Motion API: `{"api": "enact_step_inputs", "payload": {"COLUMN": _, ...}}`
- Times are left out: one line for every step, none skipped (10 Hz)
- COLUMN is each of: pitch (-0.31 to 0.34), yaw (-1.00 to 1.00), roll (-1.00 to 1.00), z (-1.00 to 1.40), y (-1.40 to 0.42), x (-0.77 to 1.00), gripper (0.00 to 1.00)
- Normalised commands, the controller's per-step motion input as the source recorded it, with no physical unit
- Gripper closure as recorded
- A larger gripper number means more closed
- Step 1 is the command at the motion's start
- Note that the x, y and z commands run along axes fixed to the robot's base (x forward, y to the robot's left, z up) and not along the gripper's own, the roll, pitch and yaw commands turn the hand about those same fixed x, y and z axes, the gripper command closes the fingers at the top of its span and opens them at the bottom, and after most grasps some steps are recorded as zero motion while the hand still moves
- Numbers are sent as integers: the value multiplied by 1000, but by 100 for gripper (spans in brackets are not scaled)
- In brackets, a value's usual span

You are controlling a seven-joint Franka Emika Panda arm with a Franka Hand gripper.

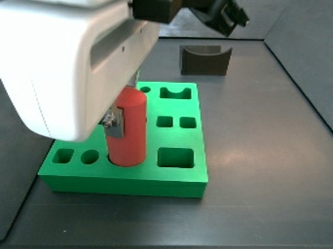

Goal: Insert the oval object.

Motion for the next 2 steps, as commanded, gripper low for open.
{"api": "enact_step_inputs", "payload": {"pitch": -13, "yaw": 0, "roll": -43, "z": -146, "y": 0, "x": -26, "gripper": 100}}
{"api": "enact_step_inputs", "payload": {"pitch": 0, "yaw": 0, "roll": 0, "z": 0, "y": 0, "x": 0, "gripper": 100}}
